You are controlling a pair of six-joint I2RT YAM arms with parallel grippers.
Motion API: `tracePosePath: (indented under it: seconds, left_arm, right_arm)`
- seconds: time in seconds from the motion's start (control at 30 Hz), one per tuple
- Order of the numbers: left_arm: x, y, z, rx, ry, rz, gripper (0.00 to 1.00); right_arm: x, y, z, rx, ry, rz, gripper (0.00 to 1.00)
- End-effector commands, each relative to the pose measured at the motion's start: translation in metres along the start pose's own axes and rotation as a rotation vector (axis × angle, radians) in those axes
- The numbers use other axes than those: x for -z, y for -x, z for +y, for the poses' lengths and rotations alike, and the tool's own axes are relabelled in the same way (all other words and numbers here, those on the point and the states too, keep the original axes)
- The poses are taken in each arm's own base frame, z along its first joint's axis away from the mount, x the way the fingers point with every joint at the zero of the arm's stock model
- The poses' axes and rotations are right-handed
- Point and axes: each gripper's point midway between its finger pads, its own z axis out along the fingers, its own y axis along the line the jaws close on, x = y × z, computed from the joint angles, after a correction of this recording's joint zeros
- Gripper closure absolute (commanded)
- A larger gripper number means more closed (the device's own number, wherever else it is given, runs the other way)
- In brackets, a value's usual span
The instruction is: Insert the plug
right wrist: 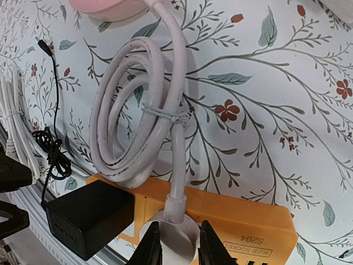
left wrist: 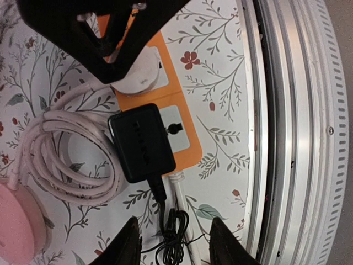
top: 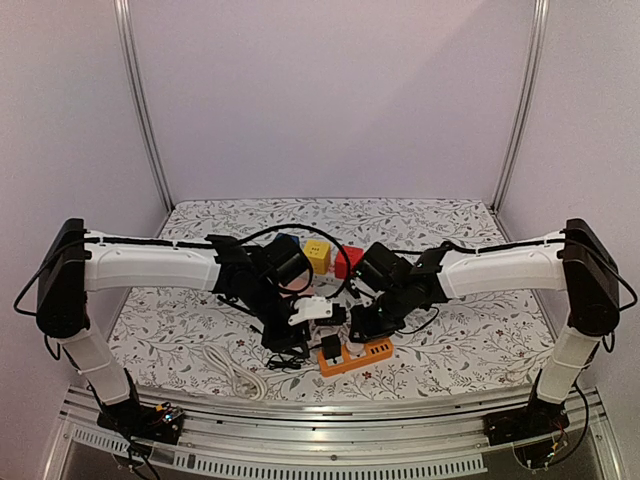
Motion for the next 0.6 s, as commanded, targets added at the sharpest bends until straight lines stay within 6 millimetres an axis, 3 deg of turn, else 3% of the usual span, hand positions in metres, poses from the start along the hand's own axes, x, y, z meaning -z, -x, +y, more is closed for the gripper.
tracePosePath:
  seconds: [0.0,0.2,0.4,0.57]
  left_arm:
    - [0.002,0.008,0.002,-0.022,0.02,-0.01,0.58]
    - [0.006,0.003,0.007,-0.028,0.047,0.004,0.58]
    - [0.012,0.003,0.016,-0.029,0.084,0.013,0.58]
    - [0.021,0.0,0.026,-0.01,0.116,0.012,0.58]
  right_arm:
    - [-0.044,-0.079,-0.063,0.03,-0.254,0.172,0.79]
    - [-0.039,-0.104,-0.106,0.0,-0.372,0.096,0.82]
    - [-0.036,-0.114,-0.09,0.055,-0.351,0.033,0.82]
    - [-0.04,-0.127,-0.102,0.062,-0.371,0.006,0.81]
